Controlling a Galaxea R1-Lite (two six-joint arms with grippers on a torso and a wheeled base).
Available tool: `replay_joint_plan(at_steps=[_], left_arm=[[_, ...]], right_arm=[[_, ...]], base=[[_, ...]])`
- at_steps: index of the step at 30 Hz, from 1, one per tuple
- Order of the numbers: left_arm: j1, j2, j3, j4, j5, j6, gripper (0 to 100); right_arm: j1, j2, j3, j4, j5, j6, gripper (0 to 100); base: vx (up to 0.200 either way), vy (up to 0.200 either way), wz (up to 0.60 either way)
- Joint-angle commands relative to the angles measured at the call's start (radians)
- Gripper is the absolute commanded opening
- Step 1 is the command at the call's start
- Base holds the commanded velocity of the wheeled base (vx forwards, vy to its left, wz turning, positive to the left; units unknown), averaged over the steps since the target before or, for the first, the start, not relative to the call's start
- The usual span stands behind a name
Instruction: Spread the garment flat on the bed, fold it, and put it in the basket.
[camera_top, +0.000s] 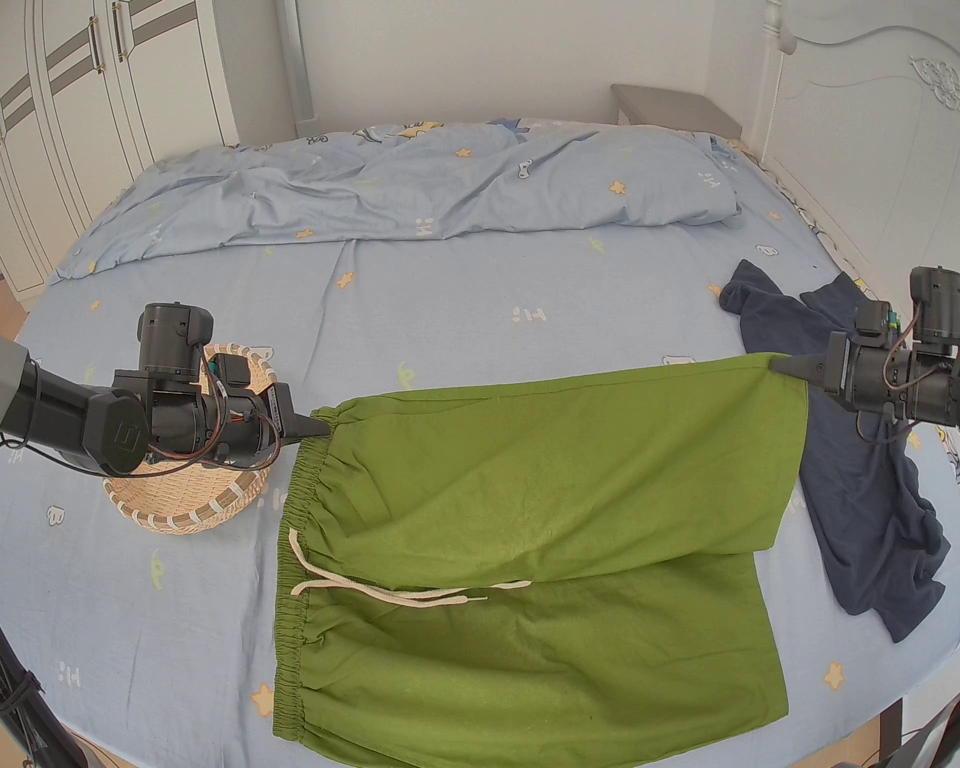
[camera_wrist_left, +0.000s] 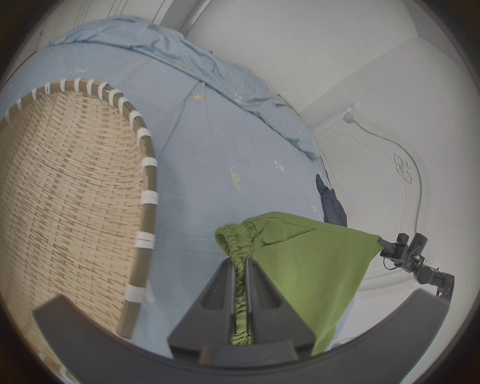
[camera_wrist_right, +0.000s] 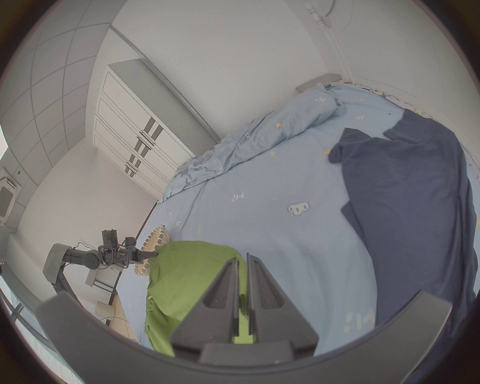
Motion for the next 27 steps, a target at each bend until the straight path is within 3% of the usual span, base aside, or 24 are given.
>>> replay_joint_plan(at_steps=[1,14,27], left_arm=[[0.015,-0.003,0.072,-0.083,0.030,-0.007,0],[0.054,0.002,0.097,-0.177,0.032,-0.009,0],[0.072,0.028,0.155,-0.370,0.032,-0.026,0]], right_arm=[[0.033,0.139,-0.128,0.003,0.000,0.000,0],[0.056,0.325,-0.448,0.070,0.000,-0.015,0],[0.075,0.415,-0.562,0.070,0.000,-0.027,0]], base=[[0.000,0.000,0.00],[0.000,0.000,0.00],[0.000,0.000,0.00]])
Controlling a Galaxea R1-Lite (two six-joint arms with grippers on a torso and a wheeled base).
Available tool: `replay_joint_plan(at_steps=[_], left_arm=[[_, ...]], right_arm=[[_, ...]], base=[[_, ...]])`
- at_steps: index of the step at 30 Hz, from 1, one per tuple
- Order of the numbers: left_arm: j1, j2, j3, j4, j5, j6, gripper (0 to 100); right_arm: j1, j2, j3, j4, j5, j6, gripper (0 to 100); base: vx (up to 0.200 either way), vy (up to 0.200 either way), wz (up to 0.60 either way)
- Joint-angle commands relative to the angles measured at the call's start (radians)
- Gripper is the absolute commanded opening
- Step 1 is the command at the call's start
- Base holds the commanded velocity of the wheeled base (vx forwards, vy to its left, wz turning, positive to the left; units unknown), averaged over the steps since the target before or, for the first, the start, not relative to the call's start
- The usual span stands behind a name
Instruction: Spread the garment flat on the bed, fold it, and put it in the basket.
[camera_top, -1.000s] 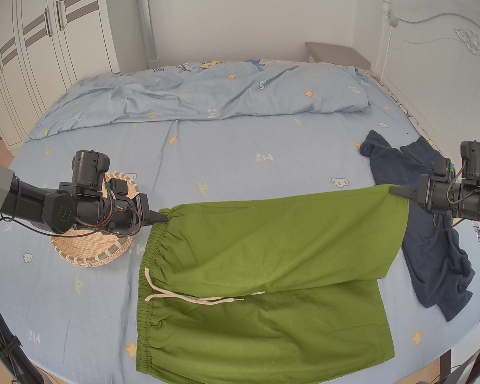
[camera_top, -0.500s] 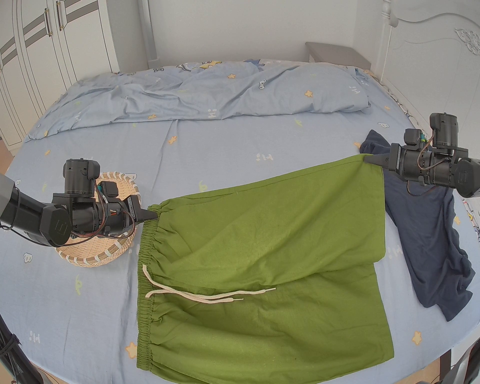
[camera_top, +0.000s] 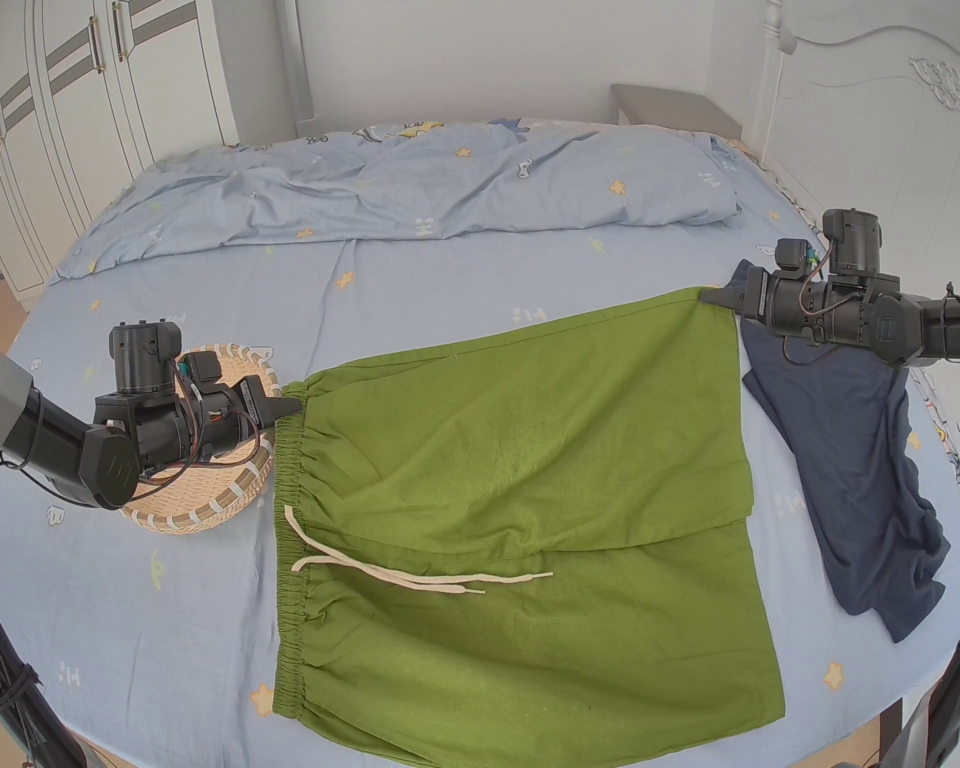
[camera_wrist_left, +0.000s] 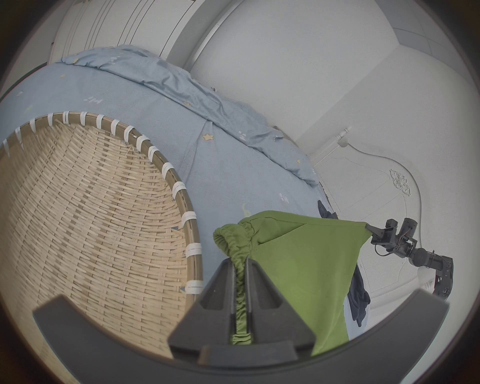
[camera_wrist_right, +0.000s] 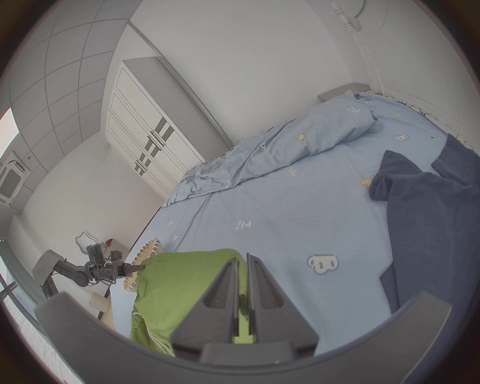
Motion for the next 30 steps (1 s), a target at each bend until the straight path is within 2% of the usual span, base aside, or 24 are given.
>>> replay_joint_plan(at_steps=[1,20,30], left_arm=[[0.005,0.021,0.018,-0.037,0.000,0.000,0],[0.006,0.134,0.024,-0.323,0.008,-0.010,0],[0.006,0.136,0.007,-0.327,0.009,-0.013,0]], right_arm=[[0.003,0.058,-0.037,-0.003,0.001,-0.020,0],[-0.009,0.167,-0.170,-0.009,0.001,-0.031,0],[-0.009,0.212,-0.210,-0.023,0.001,-0.031,0]], base=[[0.000,0.000,0.00],[0.000,0.000,0.00],[0.000,0.000,0.00]])
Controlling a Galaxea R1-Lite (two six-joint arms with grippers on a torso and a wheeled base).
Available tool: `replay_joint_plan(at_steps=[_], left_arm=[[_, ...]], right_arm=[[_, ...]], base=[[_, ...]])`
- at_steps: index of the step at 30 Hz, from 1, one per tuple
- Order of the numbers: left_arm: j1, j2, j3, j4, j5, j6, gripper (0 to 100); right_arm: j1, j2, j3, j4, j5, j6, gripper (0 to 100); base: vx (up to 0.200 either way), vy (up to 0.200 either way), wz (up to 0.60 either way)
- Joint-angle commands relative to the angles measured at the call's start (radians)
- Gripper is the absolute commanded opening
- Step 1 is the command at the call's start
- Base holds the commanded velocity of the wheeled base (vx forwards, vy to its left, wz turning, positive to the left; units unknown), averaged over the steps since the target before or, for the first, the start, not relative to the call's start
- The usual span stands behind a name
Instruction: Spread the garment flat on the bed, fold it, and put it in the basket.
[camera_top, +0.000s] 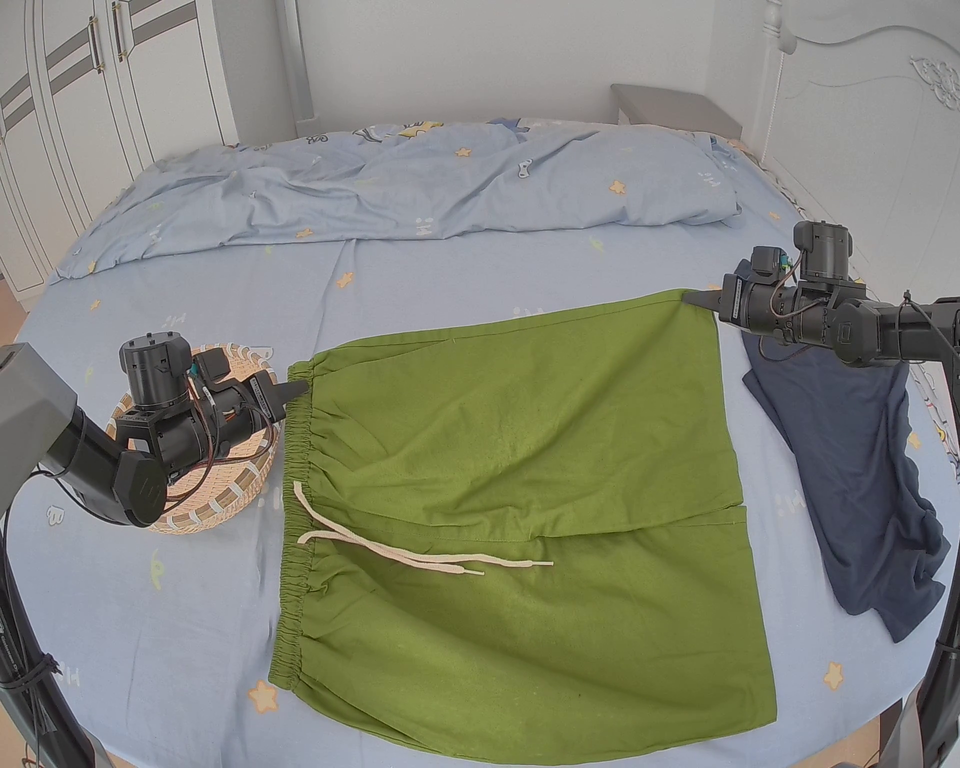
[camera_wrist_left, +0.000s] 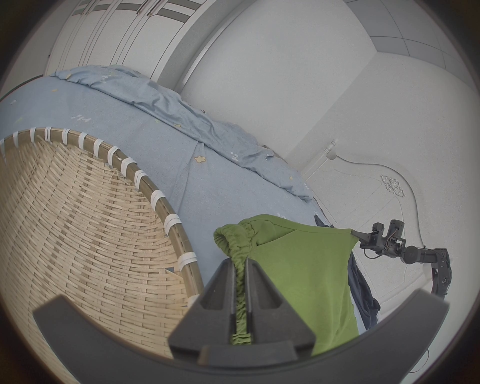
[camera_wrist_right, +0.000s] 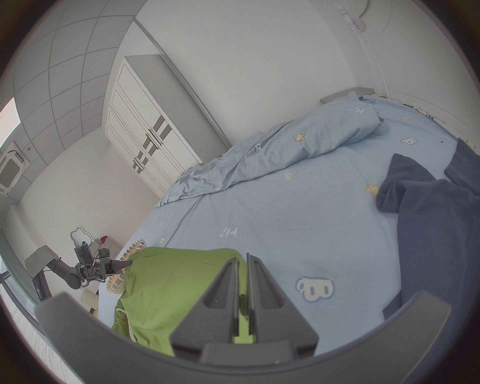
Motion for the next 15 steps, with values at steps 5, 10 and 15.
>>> replay_joint_plan(at_steps=[5,10,15], left_arm=[[-0.004,0.007,-0.006,-0.009,0.000,-0.001,0],[-0.006,0.021,-0.009,-0.011,0.005,0.001,0],[-0.012,0.029,-0.020,-0.015,0.005,0.007,100]], right_arm=[[0.000,0.039,-0.022,-0.001,-0.001,0.002,0],[-0.001,0.039,-0.024,0.001,-0.001,0.001,0],[0.003,0.053,-0.021,-0.001,-0.001,0.001,100]], base=[[0.000,0.000,0.00],[0.000,0.000,0.00],[0.000,0.000,0.00]])
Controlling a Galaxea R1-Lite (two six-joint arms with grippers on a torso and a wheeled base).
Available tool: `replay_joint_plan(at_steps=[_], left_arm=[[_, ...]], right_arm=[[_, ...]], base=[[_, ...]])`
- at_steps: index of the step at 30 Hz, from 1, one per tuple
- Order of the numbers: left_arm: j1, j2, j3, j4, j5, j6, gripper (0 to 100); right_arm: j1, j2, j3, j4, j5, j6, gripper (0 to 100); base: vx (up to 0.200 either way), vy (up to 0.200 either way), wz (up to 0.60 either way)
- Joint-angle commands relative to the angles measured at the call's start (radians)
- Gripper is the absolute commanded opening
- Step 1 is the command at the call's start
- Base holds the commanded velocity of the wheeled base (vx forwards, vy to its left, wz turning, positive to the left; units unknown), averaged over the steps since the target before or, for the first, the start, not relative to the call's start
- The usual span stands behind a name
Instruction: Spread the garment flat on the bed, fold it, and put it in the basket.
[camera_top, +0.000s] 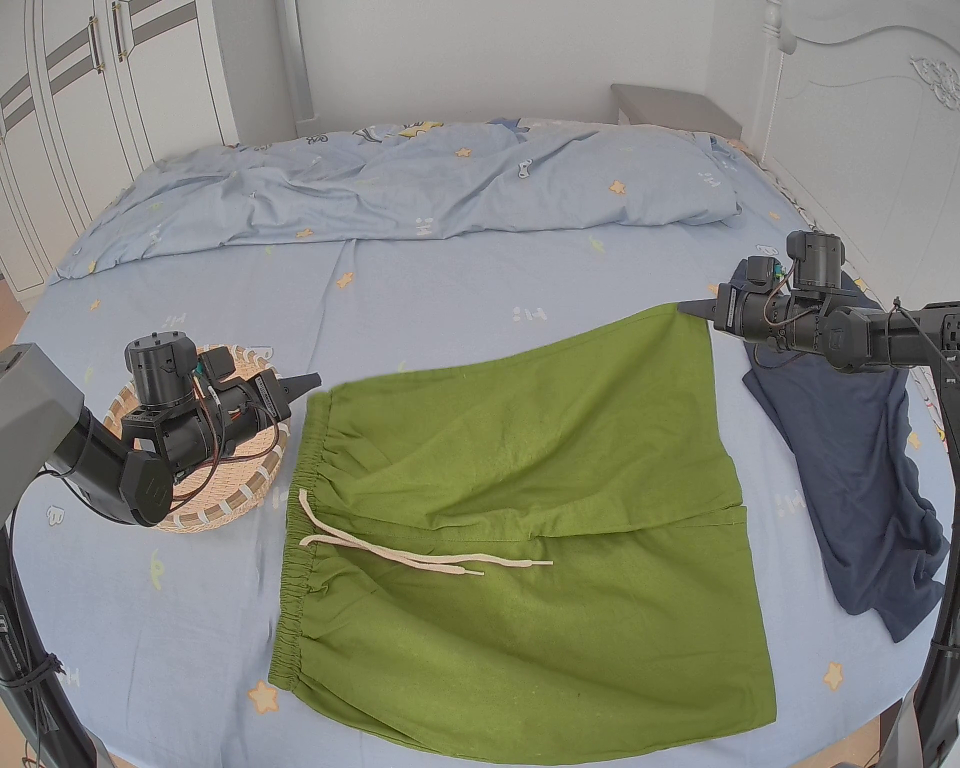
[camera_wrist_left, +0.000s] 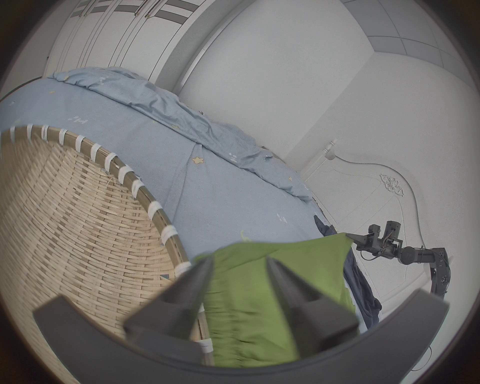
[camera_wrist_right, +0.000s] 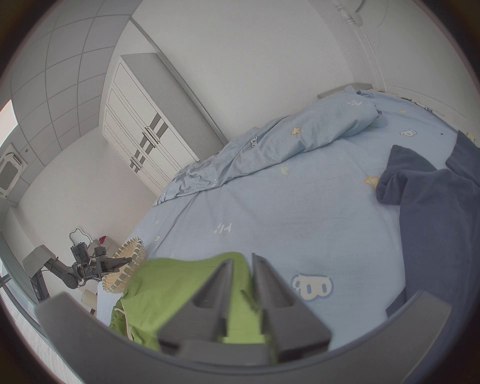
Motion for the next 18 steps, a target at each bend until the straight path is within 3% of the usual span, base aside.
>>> replay_joint_plan(at_steps=[1,7,14,18], left_arm=[[-0.003,0.009,-0.004,-0.002,-0.001,0.003,100],[-0.026,-0.006,0.031,-0.102,-0.001,-0.003,100],[-0.083,-0.140,0.088,-0.099,-0.001,-0.008,100],[-0.091,-0.225,0.146,-0.060,-0.001,-0.055,100]], right_arm=[[0.004,0.009,0.003,-0.001,0.000,0.000,100],[0.002,0.006,-0.001,0.002,0.002,0.006,100],[-0.007,-0.029,0.026,0.012,0.000,0.018,100],[-0.028,-0.189,0.183,0.048,0.002,0.049,100]], base=[[0.000,0.000,0.00],[0.000,0.000,0.00],[0.000,0.000,0.00],[0.000,0.000,0.00]])
